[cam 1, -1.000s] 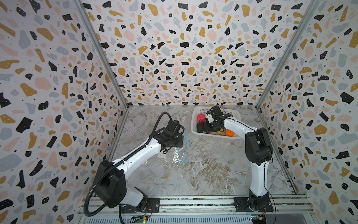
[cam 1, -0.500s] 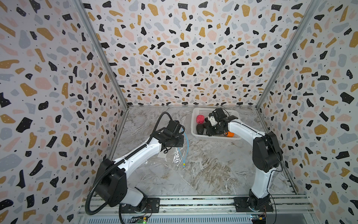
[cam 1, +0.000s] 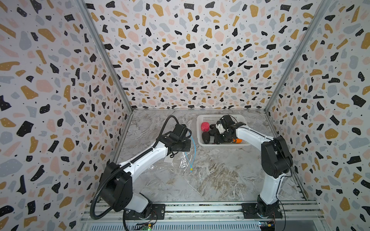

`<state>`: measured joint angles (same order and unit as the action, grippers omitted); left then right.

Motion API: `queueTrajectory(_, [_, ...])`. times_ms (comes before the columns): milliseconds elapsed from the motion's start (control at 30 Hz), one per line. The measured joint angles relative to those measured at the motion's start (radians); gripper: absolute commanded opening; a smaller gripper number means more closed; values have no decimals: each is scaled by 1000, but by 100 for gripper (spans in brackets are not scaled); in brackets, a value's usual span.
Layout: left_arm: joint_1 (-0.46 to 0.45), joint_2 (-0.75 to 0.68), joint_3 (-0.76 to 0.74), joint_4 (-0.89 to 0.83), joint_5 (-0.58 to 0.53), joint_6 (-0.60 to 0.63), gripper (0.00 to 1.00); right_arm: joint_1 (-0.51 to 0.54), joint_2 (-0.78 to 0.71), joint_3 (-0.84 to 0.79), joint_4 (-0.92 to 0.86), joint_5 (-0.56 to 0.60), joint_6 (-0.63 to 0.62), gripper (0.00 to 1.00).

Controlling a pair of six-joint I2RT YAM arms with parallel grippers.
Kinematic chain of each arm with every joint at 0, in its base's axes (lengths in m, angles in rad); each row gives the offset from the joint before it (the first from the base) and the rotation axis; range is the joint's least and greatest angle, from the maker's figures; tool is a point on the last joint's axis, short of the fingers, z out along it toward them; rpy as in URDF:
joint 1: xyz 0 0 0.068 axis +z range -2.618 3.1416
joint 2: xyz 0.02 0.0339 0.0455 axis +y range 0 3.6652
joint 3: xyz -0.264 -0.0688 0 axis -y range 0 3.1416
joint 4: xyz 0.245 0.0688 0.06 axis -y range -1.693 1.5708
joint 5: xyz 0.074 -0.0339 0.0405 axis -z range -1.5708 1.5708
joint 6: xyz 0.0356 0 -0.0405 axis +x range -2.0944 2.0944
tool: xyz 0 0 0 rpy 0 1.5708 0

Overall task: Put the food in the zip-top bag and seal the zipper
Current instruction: 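Reach the right gripper into the white basket and grasp the yellow lump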

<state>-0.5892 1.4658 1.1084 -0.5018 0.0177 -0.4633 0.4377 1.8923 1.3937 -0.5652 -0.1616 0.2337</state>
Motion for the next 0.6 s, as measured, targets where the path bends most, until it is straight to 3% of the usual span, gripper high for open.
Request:
queueTrajectory(267, [0,0,0,15,8,-3,0,6,-77,-29,-12,24,-15,57])
queueTrajectory(600, [-1,17,1,17,35,-13,0,-97,-89,-16,32,155,-121,61])
